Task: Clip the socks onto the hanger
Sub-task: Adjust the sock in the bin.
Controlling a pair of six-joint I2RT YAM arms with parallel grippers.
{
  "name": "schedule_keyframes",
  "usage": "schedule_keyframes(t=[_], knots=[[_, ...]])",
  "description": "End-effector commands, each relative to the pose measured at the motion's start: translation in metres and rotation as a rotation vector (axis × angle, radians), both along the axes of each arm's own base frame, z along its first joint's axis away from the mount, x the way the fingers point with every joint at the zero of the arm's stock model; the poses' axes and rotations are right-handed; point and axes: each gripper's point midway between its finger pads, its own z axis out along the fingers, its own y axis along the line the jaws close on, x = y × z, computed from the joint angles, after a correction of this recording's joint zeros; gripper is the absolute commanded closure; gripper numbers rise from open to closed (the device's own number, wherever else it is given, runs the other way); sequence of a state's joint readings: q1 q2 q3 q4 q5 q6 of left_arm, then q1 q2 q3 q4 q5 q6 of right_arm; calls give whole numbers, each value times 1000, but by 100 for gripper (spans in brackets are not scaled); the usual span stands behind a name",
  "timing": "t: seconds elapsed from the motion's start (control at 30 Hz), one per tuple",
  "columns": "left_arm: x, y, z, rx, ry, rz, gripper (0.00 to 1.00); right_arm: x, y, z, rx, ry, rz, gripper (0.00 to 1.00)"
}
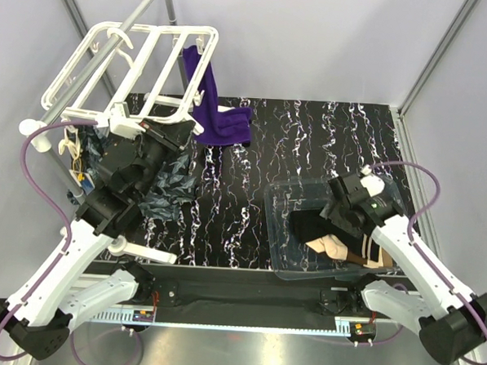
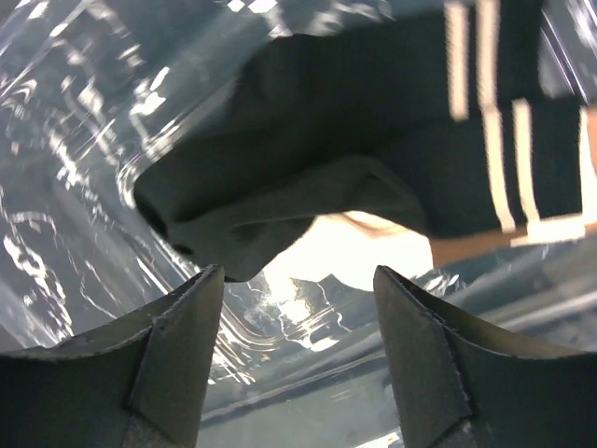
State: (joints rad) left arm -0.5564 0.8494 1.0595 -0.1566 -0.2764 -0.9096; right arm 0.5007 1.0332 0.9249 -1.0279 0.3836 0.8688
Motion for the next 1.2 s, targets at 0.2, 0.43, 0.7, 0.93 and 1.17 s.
schedule_keyframes(t=[0.2,0.43,0.7,0.93,1.17], knots=[[-11,-4,16,-34,-60,-45,100,7,-34,-16,157,-38,-388,33],[-12,-5,16,-34,-59,-56,100,25,-31,-39,213,-7,-436,24],[-13,-4,15,-35,-59,-53,100,37,-32,-77,235,32,-447,27],[-12,-4,13,-35,-58,-48,100,41,-20,-74,205,76,-231,100],[-10,-4,8,-36,-55,-45,100,20,32,-45,221,50,122,100]])
